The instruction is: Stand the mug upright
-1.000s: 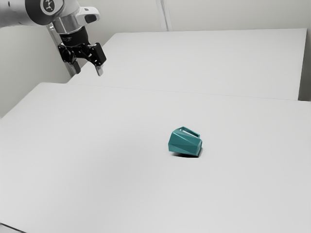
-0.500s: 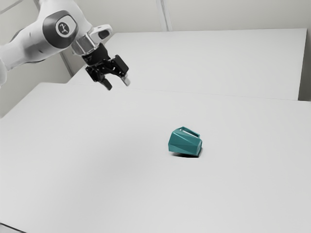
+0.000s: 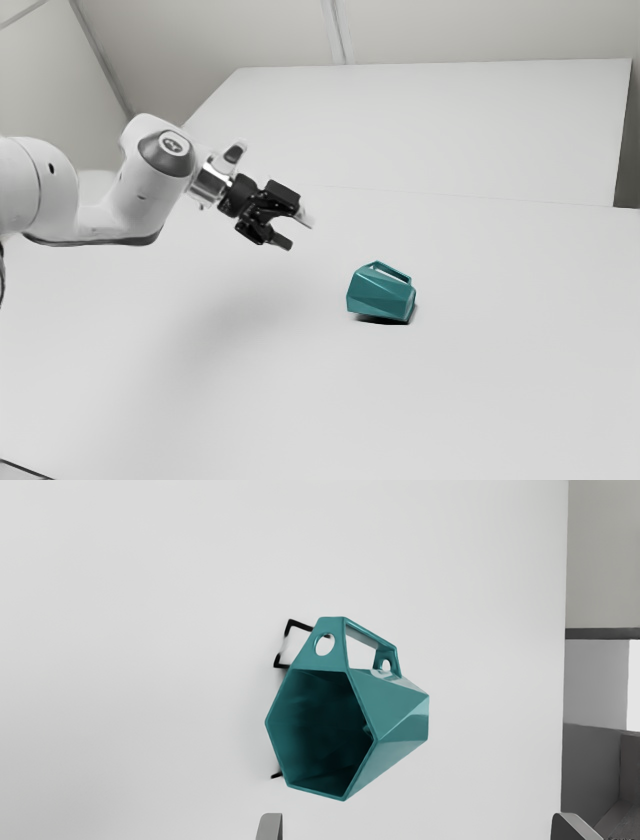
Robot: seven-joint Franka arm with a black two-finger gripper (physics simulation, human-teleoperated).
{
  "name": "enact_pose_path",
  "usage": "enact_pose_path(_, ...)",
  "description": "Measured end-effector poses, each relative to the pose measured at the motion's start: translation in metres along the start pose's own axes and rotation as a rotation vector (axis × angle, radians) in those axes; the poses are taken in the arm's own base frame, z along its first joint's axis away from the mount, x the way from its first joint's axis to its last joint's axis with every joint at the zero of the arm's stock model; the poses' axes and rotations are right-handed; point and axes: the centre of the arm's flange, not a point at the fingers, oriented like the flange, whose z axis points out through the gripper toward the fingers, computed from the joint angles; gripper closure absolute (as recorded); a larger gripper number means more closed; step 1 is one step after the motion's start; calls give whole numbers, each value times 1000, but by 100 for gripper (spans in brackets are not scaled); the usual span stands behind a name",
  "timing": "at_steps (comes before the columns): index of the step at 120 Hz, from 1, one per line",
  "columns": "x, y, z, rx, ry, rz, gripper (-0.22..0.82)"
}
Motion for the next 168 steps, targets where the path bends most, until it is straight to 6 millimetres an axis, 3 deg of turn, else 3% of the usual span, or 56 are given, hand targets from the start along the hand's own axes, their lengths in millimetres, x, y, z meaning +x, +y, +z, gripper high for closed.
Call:
enact_pose_path(34,0,-41,47,-122,18,53,2)
enact_pose_path(51,-2,-49,67,-162,10,89,2)
enact_pose_path(95,-13,-44,102,-225,-62,119,2)
enact_pose_path(168,-17,-19,138,-264,-92,159,2)
